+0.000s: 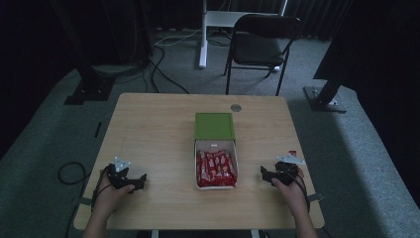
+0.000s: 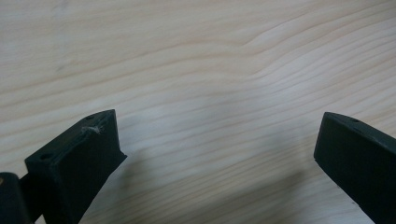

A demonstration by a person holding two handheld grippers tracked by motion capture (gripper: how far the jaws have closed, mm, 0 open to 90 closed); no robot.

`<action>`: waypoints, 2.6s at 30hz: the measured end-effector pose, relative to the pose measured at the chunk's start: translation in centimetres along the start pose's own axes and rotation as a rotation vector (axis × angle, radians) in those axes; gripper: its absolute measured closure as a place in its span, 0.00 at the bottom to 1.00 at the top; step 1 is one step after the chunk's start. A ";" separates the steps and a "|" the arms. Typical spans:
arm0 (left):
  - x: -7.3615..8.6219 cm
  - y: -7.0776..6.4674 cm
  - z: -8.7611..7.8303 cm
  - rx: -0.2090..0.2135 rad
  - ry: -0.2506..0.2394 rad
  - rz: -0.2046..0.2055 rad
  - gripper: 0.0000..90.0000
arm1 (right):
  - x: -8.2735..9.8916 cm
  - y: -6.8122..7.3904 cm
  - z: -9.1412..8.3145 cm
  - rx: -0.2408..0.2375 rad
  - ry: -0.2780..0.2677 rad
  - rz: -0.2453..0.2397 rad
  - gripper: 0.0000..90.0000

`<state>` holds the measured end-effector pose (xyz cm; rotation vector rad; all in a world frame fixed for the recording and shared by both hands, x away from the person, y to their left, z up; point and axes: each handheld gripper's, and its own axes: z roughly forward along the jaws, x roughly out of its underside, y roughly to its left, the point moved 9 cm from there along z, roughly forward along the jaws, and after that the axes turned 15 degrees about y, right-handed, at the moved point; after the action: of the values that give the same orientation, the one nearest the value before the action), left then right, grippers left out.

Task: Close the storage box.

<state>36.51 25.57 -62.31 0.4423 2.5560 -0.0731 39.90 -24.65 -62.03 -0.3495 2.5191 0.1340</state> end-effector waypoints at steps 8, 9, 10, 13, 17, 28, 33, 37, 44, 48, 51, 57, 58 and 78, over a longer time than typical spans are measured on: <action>-2.4 -3.4 -1.2 0.079 -0.077 0.083 0.01 | -1.0 1.6 -1.1 -0.050 -0.037 -0.025 0.15; -2.6 -3.8 -1.4 0.086 -0.085 0.093 0.01 | -1.3 1.9 -1.5 -0.055 -0.045 -0.037 0.15; -3.0 -4.5 -1.7 0.100 -0.096 0.111 0.01 | -1.4 2.1 -1.7 -0.058 -0.050 -0.043 0.15; -4.0 -5.9 -2.4 0.149 -0.134 0.126 0.01 | -2.0 2.9 -2.4 -0.081 -0.073 -0.056 0.15; -5.2 -7.5 -3.3 0.178 -0.178 0.178 0.01 | -2.9 3.9 -3.6 -0.112 -0.105 -0.079 0.15; -7.4 -11.0 -5.4 0.263 -0.264 0.257 0.01 | -5.3 7.7 -6.5 -0.237 -0.221 -0.166 0.15; -7.9 -12.6 -6.2 0.285 -0.279 0.300 0.01 | -5.3 9.4 -7.4 -0.297 -0.235 -0.218 0.15; -8.1 -13.8 -6.6 0.299 -0.290 0.328 0.01 | -5.0 10.2 -7.7 -0.327 -0.237 -0.249 0.15; -8.3 -15.4 -6.5 0.312 -0.282 0.364 0.01 | -4.3 11.1 -7.4 -0.356 -0.226 -0.297 0.15; -8.2 -16.2 -6.0 0.343 -0.260 0.375 0.01 | -3.9 11.3 -7.0 -0.362 -0.214 -0.309 0.15; -8.2 -16.7 -5.7 0.343 -0.254 0.389 0.01 | -3.6 11.3 -6.7 -0.369 -0.201 -0.311 0.15; -8.6 -16.8 -5.1 0.344 -0.256 0.379 0.01 | -3.3 11.0 -6.0 -0.343 -0.182 -0.318 0.16; -8.6 -16.8 -4.9 0.343 -0.255 0.379 0.01 | -3.2 11.0 -5.9 -0.337 -0.181 -0.323 0.16; -8.8 -16.3 -3.1 0.315 -0.221 0.349 0.01 | -3.6 11.0 -5.1 -0.394 -0.191 -0.290 0.14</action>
<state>36.64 7.96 -55.68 0.9390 2.2205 -0.3777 36.93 -14.17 -55.64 -0.8136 2.2153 0.5251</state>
